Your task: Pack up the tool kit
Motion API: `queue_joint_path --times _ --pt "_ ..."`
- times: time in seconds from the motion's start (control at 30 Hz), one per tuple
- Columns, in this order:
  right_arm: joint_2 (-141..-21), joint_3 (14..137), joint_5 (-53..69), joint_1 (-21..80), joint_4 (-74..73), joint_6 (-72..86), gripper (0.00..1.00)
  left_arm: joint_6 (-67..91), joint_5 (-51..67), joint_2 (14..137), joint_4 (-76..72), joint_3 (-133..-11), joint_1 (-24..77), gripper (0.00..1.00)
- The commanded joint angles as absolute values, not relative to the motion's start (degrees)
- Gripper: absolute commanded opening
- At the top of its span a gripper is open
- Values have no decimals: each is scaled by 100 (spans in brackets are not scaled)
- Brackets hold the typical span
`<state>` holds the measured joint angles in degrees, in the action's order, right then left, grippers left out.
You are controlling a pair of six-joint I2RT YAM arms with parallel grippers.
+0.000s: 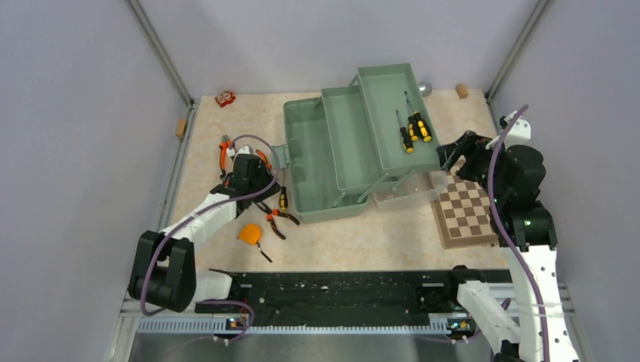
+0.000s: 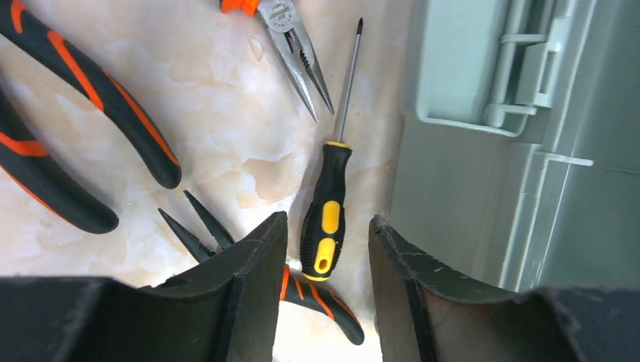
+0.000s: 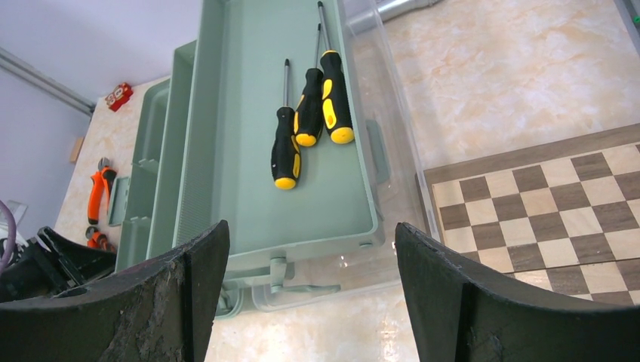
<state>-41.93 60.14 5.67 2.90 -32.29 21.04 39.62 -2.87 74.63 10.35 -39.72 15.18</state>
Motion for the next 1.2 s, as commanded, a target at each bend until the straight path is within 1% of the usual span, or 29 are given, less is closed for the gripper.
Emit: queue_joint_path --times 0.0,0.27,0.47,0.63,0.9,0.97,1.0,1.1,1.17 --pt "-4225 6165 558 325 -2932 2103 80 3716 -280 7563 985 -4250 1576 50" --pt "-4258 6147 588 328 -2887 2120 80 3602 -281 8258 886 -4414 1748 52" --pt "-4212 6116 557 325 -2897 2126 80 3542 -299 8689 826 -4593 2018 47" --pt "-4167 6099 528 326 -2913 2112 80 3622 -723 8914 1114 -4733 2159 46" --pt "-4113 6057 491 327 -2930 2087 80 3473 -1363 9031 1546 -4829 2320 38" --pt "-4115 6051 492 326 -2919 2091 80 3482 -1379 9060 1568 -4813 2345 35" --pt "-4120 6047 492 325 -2920 2091 80 3496 -1353 9051 1566 -4802 2347 29" --pt "-4107 6055 499 325 -2925 2091 80 3479 -1277 8927 1573 -4788 2347 24" --pt "-4100 6050 501 330 -2928 2099 80 3411 -1206 8770 1585 -4811 2348 14"
